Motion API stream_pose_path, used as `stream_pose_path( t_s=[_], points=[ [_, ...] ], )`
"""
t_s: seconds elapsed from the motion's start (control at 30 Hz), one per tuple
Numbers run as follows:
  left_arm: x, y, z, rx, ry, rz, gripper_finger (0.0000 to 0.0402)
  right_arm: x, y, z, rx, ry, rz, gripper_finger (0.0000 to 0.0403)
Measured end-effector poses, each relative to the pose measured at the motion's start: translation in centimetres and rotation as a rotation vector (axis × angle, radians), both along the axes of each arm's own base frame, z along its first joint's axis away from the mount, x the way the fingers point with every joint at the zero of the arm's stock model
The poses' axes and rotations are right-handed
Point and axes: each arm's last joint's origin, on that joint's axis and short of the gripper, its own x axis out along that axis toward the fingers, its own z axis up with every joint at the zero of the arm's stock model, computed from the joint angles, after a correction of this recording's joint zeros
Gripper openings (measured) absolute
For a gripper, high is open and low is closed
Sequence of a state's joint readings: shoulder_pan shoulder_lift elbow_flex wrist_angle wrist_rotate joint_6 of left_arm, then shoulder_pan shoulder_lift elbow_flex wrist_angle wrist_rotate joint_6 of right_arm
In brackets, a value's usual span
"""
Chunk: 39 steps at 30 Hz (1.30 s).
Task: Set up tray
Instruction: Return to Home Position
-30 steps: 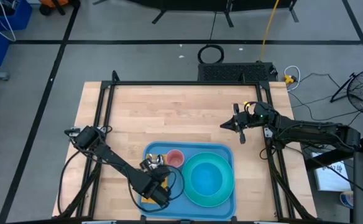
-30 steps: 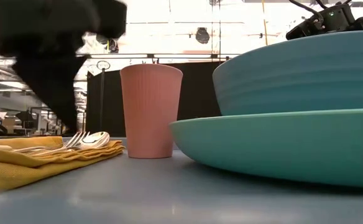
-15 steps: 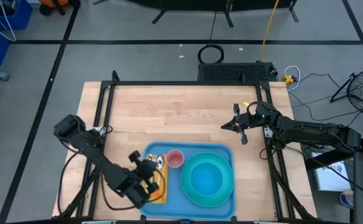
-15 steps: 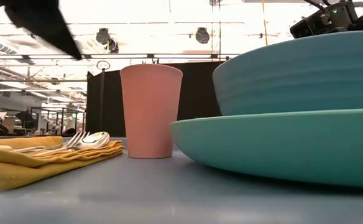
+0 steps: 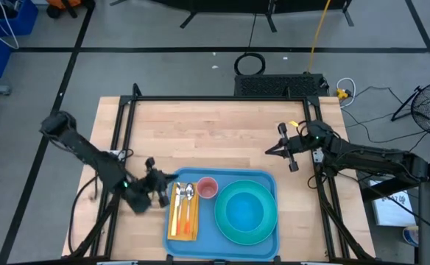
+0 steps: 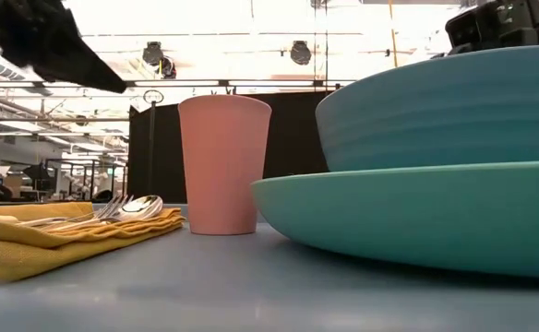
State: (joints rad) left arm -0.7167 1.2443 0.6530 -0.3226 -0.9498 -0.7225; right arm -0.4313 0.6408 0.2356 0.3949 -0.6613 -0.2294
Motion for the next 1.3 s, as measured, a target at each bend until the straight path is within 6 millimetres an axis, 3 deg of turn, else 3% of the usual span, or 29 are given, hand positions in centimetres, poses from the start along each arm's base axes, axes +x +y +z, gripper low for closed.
stream_pose_path(
  t_s=[0.17,0.33,0.5,0.83,1.3],
  points=[
    [-1.2,4.2,0.1,0.022,-0.141,-0.159,0.0000,-0.4,0.3,-0.2,-0.015,-0.102,0.047,0.0001],
    [-3.0,8.0,-0.4,0.076,-0.365,-0.290,0.0000,-1.3,0.1,-1.6,0.028,-0.159,0.004,0.0000],
    [-4.5,10.2,-1.9,0.072,-0.432,-0.295,0.0000,-1.8,-1.1,-1.7,0.121,-0.152,-0.109,0.0000],
    [-5.5,10.8,-3.6,0.129,-0.407,-0.247,0.0000,-2.2,-2.0,-3.2,0.181,-0.015,-0.180,0.0000],
    [-6.8,9.0,-3.4,0.295,-0.369,-0.243,0.0000,-3.3,-1.0,-2.1,0.177,-0.066,-0.162,0.0000]
  ],
)
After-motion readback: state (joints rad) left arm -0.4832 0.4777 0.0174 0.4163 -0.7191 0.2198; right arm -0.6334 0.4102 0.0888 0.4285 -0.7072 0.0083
